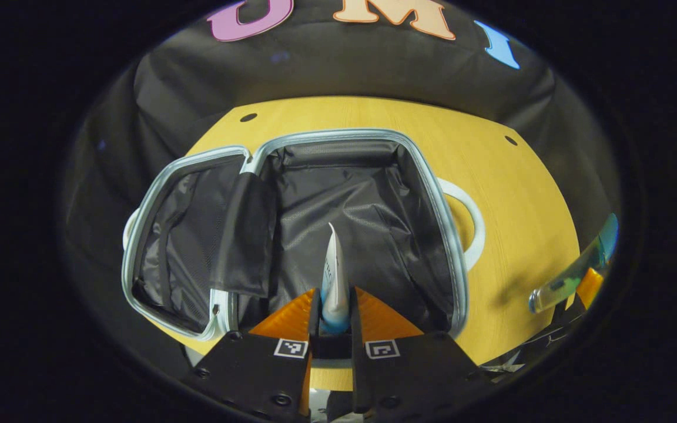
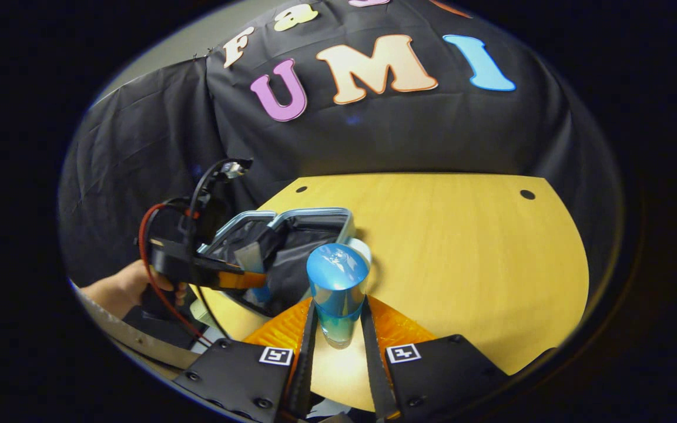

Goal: First open the suitcase, pack the skin care products into it, and then close the suitcase.

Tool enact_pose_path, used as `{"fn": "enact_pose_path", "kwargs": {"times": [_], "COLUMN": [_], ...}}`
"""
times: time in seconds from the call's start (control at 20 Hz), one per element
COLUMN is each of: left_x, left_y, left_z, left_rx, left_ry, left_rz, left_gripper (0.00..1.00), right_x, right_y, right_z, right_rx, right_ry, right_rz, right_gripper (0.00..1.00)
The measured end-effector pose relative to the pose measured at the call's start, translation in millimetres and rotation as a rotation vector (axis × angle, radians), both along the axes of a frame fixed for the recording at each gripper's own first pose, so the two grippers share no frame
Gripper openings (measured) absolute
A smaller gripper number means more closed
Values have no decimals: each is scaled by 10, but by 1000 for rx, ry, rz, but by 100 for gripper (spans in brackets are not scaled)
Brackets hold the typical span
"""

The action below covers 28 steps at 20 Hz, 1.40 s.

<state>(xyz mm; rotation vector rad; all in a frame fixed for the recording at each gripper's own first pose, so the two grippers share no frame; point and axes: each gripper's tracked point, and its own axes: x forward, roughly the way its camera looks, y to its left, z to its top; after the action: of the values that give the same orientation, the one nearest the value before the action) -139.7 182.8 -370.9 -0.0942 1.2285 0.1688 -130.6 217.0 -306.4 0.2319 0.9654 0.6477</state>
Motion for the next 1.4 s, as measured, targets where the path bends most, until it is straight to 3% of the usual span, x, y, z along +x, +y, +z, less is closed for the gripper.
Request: {"fn": "enact_pose_path", "kwargs": {"times": [0.1,0.3,0.4,0.45,0.65,0.8,1.15,1.2,1.25,1.35,1.4], "left_x": [33,219,316,361,529,604,394,366,320,216,168], "left_y": [12,75,176,236,646,1164,2396,2557,2719,3062,3240], "left_z": [-77,-45,64,135,470,648,768,764,765,768,762], "left_rx": [-41,-117,-128,-131,-158,-126,-11,7,25,65,84], "left_ry": [-2,-93,-152,-188,-299,-355,-374,-377,-379,-368,-363], "left_rz": [-10,-58,-83,-90,-53,9,186,204,221,258,280], "left_gripper": [21,33,80,82,80,80,80,80,80,80,80], "right_x": [-29,-69,-78,-106,-188,-222,129,195,256,357,428], "right_y": [290,808,997,1078,1399,1521,1851,1895,1913,1993,2024], "right_z": [45,-50,-184,-276,-705,-974,-976,-933,-894,-818,-777], "right_rx": [31,24,-9,-24,-95,-145,-124,-109,-103,-74,-65], "right_ry": [69,152,178,198,297,357,299,282,263,225,204], "right_rz": [6,41,55,55,57,57,-16,-26,-35,-55,-66], "right_gripper": [43,43,43,43,43,43,41,44,67,78,88]}}
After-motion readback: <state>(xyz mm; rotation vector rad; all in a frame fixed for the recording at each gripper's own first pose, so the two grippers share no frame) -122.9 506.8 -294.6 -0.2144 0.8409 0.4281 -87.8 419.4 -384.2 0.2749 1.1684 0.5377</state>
